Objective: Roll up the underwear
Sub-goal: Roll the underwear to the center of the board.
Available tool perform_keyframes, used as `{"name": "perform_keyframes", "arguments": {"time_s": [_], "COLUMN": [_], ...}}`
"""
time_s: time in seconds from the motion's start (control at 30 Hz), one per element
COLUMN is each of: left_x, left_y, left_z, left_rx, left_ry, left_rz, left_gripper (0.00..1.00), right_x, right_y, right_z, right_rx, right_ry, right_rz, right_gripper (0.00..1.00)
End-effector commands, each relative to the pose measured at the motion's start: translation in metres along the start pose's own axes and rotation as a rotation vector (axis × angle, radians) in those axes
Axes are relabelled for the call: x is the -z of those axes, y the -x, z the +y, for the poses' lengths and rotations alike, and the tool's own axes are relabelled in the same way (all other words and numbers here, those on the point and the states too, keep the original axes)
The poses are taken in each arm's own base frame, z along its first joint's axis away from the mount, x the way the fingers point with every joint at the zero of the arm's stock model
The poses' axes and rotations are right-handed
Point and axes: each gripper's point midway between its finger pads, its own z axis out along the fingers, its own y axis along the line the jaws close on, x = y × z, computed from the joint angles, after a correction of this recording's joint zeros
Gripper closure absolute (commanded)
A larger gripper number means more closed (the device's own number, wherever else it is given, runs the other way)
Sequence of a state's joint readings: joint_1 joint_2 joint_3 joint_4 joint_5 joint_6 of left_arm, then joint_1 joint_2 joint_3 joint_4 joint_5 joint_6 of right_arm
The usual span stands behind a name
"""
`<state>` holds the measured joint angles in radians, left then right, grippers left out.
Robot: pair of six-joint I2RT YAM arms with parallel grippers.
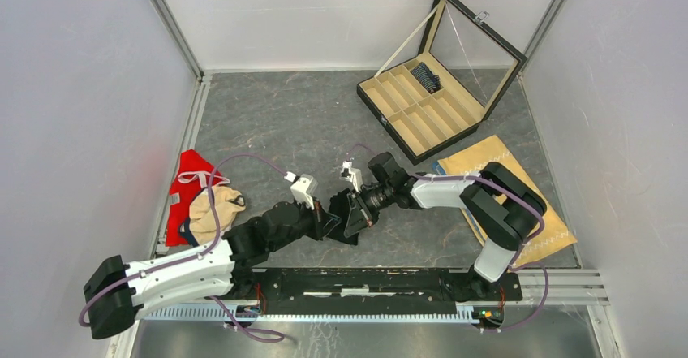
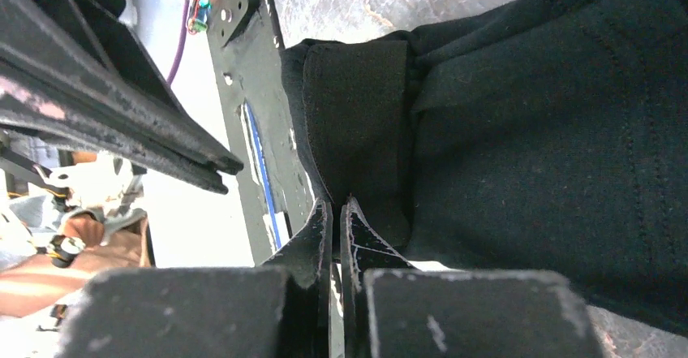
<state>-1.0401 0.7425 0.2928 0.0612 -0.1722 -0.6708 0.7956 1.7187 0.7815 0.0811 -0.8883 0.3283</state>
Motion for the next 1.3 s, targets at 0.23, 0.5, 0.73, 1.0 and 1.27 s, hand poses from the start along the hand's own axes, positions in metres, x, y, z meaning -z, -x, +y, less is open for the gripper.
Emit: {"name": "perform_keyframes", "arguments": {"time_s": [0.23,0.5,0.73,1.0,1.27], "left_x": [-0.001,-0.009,-0.020,-0.030,-0.037], "left_y": [-0.007,-0.011,-0.008,0.007,0.013], "left_z": [-0.001,0.000,0.007,0.007,0.017], "left_rx": [-0.072,-0.093,-0.098,-0.098,-0.090], "left_ry": [-0.025,-0.011,0.039,0.069,0.133], "left_rz": [0.040,0.063,0.048,-0.014,-0.056], "left_gripper": [0.98,0.98,0.98,0.98,0.98], "right_x": [0.004,0.011,0.016,0.018,0.021], "right_y": [0.014,0.012,0.010,0.007,0.011], "right_z": [-0.016,-0.032,-0.048,-0.063,-0.073], "right_rx": [-0.143,-0.196,-0.235,-0.263,-0.263], "right_ry": [0.004,-0.015,-0.033,-0.061,-0.098], "right_rz": [-0.090,-0.119,-0.138,-0.149,-0.165], "right_gripper": [1.00,1.00,1.00,1.00,1.00]}}
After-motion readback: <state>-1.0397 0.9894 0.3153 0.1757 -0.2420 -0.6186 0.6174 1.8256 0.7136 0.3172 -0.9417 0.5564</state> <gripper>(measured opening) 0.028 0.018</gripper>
